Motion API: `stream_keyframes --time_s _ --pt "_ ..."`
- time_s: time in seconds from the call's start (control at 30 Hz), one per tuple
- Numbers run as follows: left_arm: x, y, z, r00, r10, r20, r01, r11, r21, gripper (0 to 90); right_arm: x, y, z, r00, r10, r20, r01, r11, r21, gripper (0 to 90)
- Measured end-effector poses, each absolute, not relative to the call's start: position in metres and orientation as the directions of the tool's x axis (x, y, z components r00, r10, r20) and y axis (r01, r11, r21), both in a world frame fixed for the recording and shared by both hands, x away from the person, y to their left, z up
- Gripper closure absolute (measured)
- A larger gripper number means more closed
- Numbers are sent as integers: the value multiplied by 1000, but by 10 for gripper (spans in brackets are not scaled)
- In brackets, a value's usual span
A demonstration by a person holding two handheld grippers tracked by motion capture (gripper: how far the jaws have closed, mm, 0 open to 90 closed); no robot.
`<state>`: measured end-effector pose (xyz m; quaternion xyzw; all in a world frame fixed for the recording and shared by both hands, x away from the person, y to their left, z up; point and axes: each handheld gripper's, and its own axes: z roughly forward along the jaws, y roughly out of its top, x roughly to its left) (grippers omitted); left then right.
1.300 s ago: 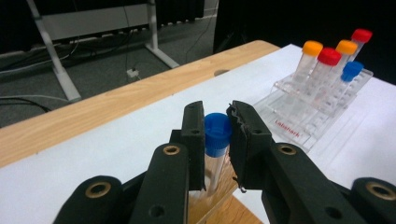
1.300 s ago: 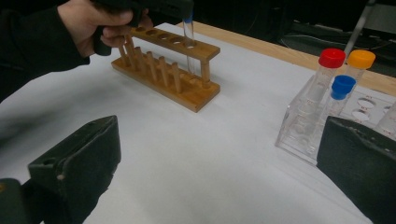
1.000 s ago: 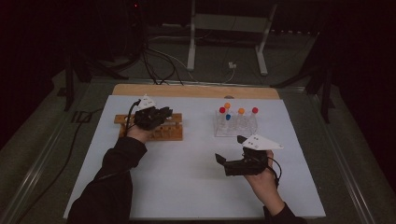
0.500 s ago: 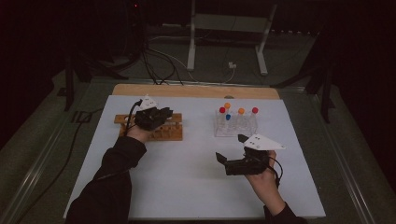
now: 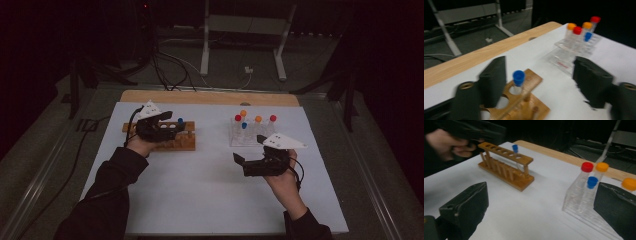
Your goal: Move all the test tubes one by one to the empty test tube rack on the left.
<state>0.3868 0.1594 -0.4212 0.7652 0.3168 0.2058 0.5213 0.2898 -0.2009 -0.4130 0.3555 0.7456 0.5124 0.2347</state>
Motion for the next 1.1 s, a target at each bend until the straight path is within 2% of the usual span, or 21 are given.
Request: stream_keyframes --time_s 0.13,0.23,0.37,0.43,0.57,0.6,0.67,0.73,0.83,0.97,1.1 --pt "373 164 -416 736 676 -30 279 -263 924 91 300 -204 -411 -634 773 13 293 225 929 0" --pt "361 165 -416 758 652 -25 276 -285 918 26 308 -206 -412 -619 785 24 315 221 923 0" --pt "344 165 -420 780 625 -35 281 -300 911 21 319 -209 -417 -594 804 19 339 229 913 0" --pt "335 166 -423 788 615 -34 279 -307 910 20 324 -211 -420 -575 818 13 348 230 909 41" --pt "317 166 -433 805 592 -40 277 -316 907 20 335 -213 -429 -555 832 15 375 234 897 51" --pt "313 166 -436 809 586 -42 276 -316 908 20 337 -213 -431 -550 835 10 376 237 896 66" --pt "306 166 -442 809 587 -36 274 -322 906 20 342 -214 -436 -545 838 6 380 241 893 158" --pt "299 167 -447 811 584 -38 272 -319 908 20 347 -214 -441 -538 843 2 387 246 889 164" --pt "291 168 -454 807 590 -37 262 -300 917 20 354 -212 -447 -524 851 -14 391 256 884 231" --pt "285 169 -461 807 589 -43 263 -292 919 20 363 -211 -453 -521 853 -23 408 273 871 376" --pt "281 170 -464 807 589 -43 261 -290 921 21 368 -208 -458 -510 860 -29 418 278 865 456"
